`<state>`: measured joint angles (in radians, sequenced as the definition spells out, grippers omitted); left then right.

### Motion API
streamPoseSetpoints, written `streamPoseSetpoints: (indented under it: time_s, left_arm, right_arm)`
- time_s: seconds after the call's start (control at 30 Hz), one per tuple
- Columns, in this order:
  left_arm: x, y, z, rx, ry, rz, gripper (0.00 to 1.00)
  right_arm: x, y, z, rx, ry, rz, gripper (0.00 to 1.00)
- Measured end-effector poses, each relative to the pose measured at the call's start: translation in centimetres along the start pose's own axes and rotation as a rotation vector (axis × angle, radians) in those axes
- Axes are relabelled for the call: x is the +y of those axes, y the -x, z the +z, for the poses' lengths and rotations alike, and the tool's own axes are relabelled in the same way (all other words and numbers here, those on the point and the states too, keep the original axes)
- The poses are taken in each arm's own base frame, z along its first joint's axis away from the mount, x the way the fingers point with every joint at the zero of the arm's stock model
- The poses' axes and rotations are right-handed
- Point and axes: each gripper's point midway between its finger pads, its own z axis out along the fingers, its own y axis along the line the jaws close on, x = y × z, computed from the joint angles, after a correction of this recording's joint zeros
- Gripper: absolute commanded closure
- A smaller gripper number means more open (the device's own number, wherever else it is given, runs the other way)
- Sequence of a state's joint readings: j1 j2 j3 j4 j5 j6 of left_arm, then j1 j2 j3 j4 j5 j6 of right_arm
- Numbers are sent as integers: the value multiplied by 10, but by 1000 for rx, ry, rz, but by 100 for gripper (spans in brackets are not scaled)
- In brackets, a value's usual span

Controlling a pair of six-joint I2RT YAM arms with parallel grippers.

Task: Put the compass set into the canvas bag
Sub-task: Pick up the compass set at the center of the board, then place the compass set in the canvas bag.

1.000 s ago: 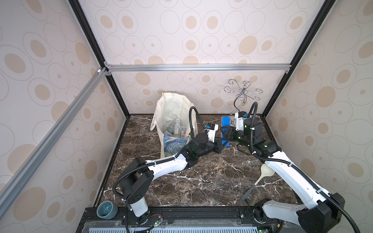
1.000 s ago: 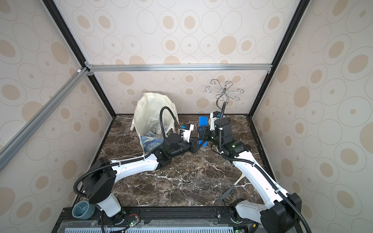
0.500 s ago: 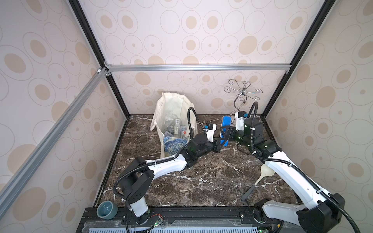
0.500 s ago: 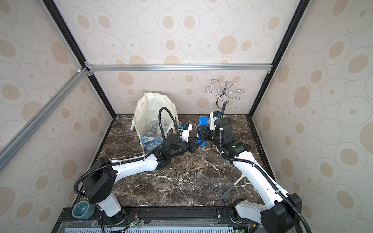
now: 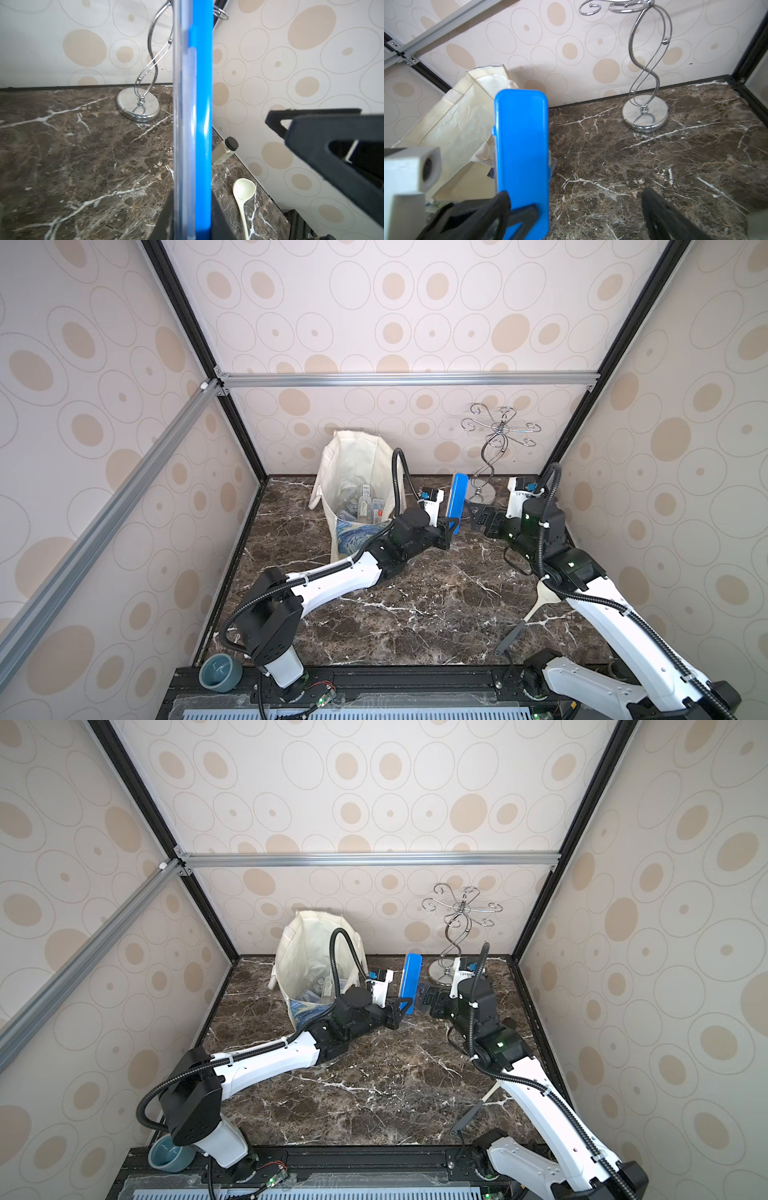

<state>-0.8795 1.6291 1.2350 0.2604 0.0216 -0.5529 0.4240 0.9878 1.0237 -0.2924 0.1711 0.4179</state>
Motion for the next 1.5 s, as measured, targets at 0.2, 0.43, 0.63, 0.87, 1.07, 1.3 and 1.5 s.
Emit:
streamPoseSetpoints:
  time_s: [0.2,0.43,0.63,0.87,1.07,1.3,1.5]
  left_arm:
    - [27,68,-26,-104,173,67,77]
    - [114,120,-76,-181,451,64,77]
    - [156,123,-93,-174,581,65,79]
    - [160,118,-91,-146,564,69,79]
    - [146,129,-81,-145,484,66,79]
    - [124,172,-81,-223,407,75,78]
    - [116,224,-91,-319,401,112,78]
  right_arm:
    - [-16,-23,8,44,-62,-13,0]
    - [-21,-62,38,187,-87,-45,0]
    - [-23,-105,64,328,-78,-51,0]
    - [-19,-131,80,415,-51,-34,0]
    - [-19,-141,87,442,-46,-31,0]
    - [-20,-149,91,464,-47,-32,1]
    - [-20,-152,93,471,-45,-32,0]
